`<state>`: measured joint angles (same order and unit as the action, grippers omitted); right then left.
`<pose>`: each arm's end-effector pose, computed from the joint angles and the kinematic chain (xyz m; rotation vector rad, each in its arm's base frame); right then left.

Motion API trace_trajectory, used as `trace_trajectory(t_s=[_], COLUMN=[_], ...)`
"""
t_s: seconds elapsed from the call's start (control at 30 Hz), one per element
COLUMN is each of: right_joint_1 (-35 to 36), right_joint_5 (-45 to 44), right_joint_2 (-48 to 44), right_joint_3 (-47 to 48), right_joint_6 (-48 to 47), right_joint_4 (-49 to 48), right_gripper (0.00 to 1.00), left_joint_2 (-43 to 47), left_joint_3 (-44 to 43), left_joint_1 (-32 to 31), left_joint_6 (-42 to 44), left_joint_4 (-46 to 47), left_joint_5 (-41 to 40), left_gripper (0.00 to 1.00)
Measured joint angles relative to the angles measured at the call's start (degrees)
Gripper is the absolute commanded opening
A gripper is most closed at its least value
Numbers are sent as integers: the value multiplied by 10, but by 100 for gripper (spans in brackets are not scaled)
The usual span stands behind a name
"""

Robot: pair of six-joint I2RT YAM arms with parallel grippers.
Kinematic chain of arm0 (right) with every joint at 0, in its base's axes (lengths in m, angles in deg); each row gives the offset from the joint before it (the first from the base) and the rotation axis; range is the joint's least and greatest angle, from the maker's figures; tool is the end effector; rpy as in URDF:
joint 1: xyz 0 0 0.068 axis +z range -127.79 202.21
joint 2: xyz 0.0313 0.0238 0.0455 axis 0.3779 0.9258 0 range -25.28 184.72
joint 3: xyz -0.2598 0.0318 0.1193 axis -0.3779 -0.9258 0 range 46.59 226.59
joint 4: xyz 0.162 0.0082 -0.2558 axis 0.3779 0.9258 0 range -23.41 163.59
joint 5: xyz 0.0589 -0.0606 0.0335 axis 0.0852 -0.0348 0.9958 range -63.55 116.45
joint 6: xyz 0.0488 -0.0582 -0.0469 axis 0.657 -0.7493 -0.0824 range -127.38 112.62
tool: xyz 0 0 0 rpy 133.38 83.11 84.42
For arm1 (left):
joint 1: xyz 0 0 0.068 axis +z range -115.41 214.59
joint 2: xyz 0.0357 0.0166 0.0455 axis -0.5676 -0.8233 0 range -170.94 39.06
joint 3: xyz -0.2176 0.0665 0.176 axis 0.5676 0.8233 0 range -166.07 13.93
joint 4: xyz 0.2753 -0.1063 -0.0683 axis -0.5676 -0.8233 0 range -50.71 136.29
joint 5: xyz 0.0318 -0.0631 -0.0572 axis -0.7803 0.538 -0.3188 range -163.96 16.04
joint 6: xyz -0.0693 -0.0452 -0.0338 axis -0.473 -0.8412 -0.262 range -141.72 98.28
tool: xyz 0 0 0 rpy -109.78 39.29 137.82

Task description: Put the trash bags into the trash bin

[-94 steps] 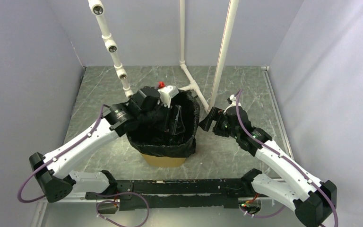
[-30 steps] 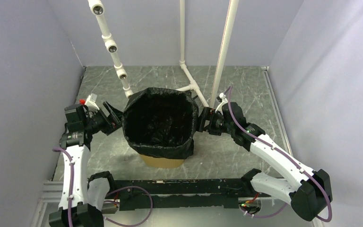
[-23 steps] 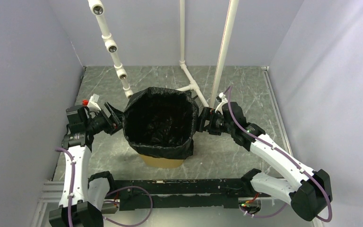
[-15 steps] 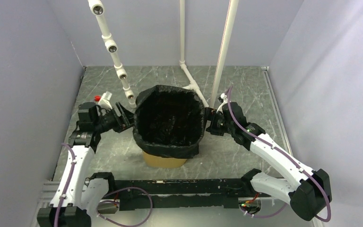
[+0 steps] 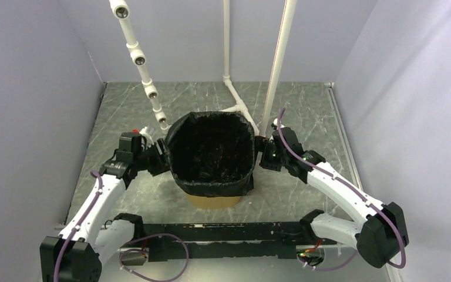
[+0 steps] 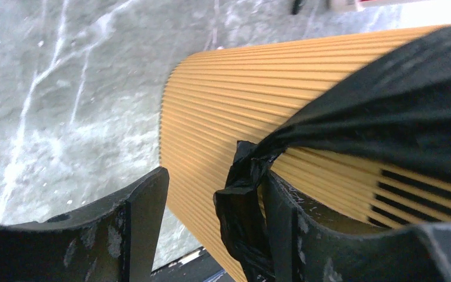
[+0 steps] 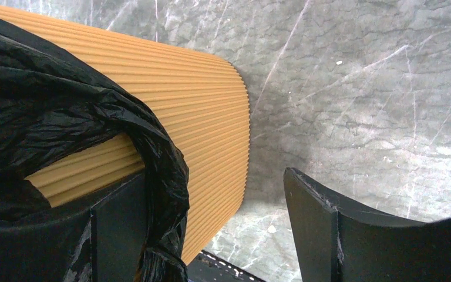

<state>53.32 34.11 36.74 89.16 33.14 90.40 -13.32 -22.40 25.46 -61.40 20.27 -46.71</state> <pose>0.2450 0.1603 0.2158 0.1301 2.4471 0.7524 0.2422 -0.0758 0.2156 -0.3817 2.3757 -0.9675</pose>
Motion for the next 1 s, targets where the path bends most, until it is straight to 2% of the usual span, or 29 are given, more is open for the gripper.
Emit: trace_trajectory(t_s=[0.2, 0.4, 0.57, 0.7, 0.77, 1.0], right_joint_1=[6, 13, 13, 13, 13, 13], right_joint_5=[-26, -69, -118, -147, -155, -191], right_joint_2=[-20, -81, -113, -133, -140, -140], right_joint_3=[1, 12, 20, 29, 40, 116], right_joint_6=[0, 10, 22, 23, 18, -12], right_joint_4=[5, 8, 17, 31, 37, 75], right_gripper=[87, 90, 92, 99, 100, 100], left_joint_2=[7, 72, 88, 92, 98, 91], left_joint_3=[-24, -72, -108, -125, -137, -248], left_joint_1=[-10, -18, -20, -20, -20, -20], left_joint_6=[18, 19, 16, 11, 10, 14], left_joint_4=[-89, -146, -191, -244, -265, -324], left_joint_5=[-68, -118, -162, -220, -243, -327], left_gripper=[84, 92, 93, 93, 93, 93])
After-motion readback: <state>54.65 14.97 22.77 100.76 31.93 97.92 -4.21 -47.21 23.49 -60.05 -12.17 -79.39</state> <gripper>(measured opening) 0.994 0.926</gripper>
